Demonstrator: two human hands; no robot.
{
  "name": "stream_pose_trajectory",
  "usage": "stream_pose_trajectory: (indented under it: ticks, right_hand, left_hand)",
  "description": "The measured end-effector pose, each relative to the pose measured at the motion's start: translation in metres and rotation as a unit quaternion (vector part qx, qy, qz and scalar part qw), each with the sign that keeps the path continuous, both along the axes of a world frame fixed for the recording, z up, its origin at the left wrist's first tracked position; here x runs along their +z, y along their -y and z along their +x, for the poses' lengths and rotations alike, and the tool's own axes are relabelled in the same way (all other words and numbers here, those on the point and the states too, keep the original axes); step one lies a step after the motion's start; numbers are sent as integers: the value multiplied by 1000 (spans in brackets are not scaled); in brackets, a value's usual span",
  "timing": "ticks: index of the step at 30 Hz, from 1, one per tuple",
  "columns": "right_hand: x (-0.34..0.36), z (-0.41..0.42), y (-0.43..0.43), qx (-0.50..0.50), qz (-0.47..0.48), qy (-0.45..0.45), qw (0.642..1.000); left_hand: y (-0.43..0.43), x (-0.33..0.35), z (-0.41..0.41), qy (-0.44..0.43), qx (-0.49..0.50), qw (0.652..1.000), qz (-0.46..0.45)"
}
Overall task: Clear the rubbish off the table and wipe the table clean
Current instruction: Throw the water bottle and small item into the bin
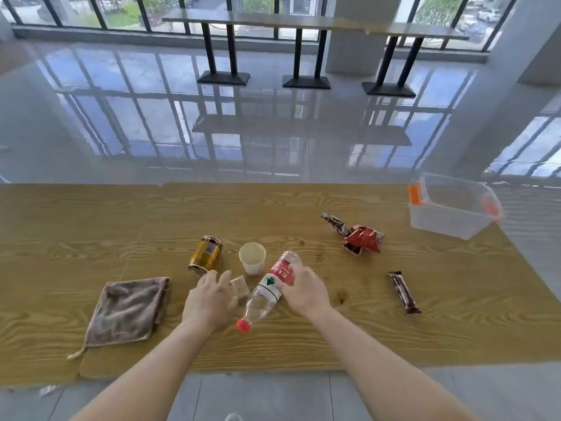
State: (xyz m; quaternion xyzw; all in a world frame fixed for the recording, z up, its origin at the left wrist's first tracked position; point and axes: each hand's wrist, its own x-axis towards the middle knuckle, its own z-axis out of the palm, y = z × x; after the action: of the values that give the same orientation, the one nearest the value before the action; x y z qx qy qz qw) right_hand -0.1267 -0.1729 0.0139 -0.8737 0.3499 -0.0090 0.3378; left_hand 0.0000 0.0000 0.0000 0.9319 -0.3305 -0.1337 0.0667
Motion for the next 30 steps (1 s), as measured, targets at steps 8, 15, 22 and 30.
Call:
stream_pose_trajectory:
  ticks: [8,15,22,30]
  right_hand:
    - [-31,41,-15,-178,43,-64,981]
    - [-58,57,-24,-289,138,-91,943]
    - [-56,42,-17,-304,151,-65,938]
    - [-39,16,-9,-298,100,-36,949]
  left_hand:
    - [8,-36,28,-41,-56,997,44]
    - [8,-57,37,-4,-85,996,42]
    - [5,-61,44,-30,-80,996,16]
    - [5,-50,34,-19,-101,993,-60]
